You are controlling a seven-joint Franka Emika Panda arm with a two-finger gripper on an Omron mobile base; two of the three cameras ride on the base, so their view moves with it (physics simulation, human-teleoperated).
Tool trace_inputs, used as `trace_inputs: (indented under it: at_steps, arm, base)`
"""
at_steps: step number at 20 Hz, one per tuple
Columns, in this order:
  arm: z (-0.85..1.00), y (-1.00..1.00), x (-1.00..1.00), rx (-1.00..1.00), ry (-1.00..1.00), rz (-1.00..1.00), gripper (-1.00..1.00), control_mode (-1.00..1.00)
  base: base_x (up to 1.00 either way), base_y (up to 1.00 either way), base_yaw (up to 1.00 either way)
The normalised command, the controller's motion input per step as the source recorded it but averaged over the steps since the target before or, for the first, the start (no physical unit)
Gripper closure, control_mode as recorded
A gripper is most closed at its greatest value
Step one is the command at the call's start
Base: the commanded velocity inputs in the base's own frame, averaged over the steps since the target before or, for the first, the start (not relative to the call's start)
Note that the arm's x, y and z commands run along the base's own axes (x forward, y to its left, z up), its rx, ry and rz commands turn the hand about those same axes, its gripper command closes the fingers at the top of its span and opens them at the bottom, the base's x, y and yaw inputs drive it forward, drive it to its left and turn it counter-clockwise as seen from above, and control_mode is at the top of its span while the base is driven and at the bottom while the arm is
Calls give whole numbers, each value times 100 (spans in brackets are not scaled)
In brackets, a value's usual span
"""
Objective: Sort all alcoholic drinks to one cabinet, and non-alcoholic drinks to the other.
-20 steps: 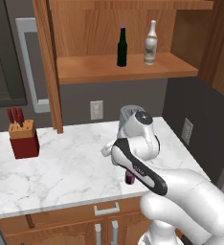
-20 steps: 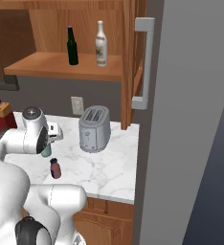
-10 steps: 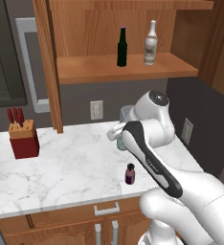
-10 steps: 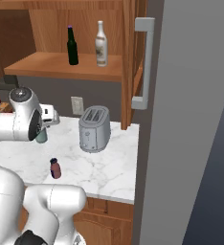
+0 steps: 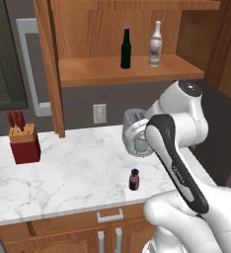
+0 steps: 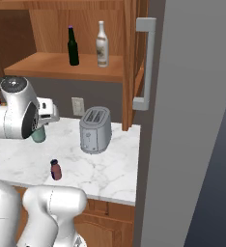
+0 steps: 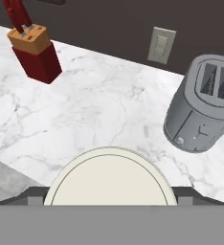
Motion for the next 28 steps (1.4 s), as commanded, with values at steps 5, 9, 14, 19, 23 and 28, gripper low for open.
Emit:
trace_inputs:
  at_steps: [5,9,14,19,23,28]
  arm:
    - [0,0,0,0,0,0,100,100]
    - [0,0,0,0,0,0,100,100]
    - [0,0,0,0,0,0,100,100]
    - [0,0,0,0,0,0,100,100]
    - [0,0,0,0,0,0,100,100]
    - [0,0,0,0,0,0,100,100]
  base:
    - [-100,-4,0]
    - [-99,0,20]
    - [-28,0,70]
    - [-31,0,83]
    - [-48,0,85]
    - [-2,0,76]
